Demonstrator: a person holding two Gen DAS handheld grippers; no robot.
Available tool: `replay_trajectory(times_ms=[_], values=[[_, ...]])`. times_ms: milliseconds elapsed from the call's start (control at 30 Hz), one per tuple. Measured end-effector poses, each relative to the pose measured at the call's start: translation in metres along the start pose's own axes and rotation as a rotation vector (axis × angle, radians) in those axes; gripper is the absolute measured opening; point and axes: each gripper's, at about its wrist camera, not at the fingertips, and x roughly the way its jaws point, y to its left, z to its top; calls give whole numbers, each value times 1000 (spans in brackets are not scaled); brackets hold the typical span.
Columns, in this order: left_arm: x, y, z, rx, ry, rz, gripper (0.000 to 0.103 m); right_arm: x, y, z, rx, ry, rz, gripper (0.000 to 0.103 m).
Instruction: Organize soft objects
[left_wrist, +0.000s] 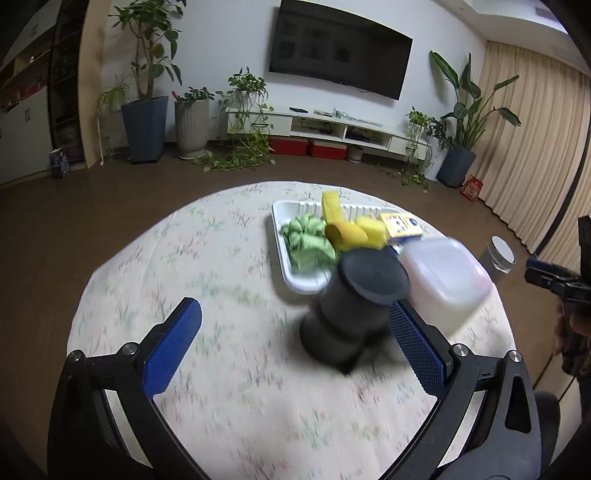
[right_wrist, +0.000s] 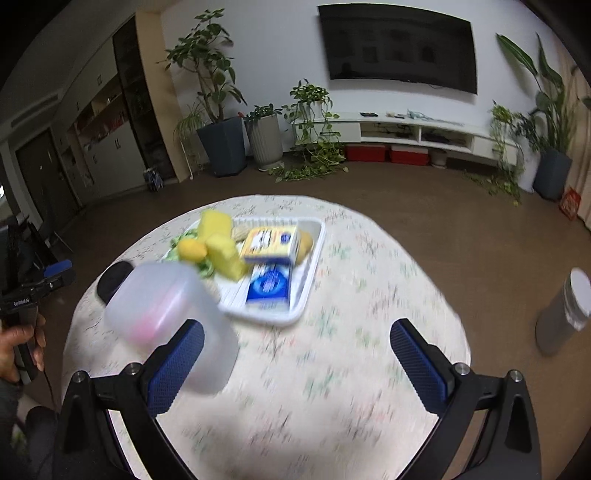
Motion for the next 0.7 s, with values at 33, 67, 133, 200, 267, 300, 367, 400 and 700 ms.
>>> replay_trajectory(times_ms=[33, 67, 133, 200, 267, 300, 367, 400, 700], values=[[-7, -3, -10, -6, 1, 2, 103, -6, 2, -8, 7, -2, 2, 103], [-11, -5, -18, -11, 1, 1, 103, -11, 6, -18, 13, -2, 4, 103], [-20, -11, -34, -28, 5, -7, 103, -22, 14, -37, 28, -7, 8, 103], [-29, -18, -50, -47, 6, -16, 103, -30, 21, -53, 42, -3, 17, 103], [-36, -27, -66, -72, 9, -36, 103, -36, 32, -70, 48, -4, 22, 103], [-39, -32, -72, -82, 8, -41, 103, -39, 38, -79, 49, -5, 24, 103], [-46, -41, -87, -107, 6, -51, 103, -44, 50, -94, 58, -10, 29, 103], [-50, -46, -94, -123, 4, -61, 103, -47, 56, -103, 63, -11, 38, 103], [-75, -81, -132, -126, -12, -45, 103, -62, 107, -149, 31, -57, 30, 103]])
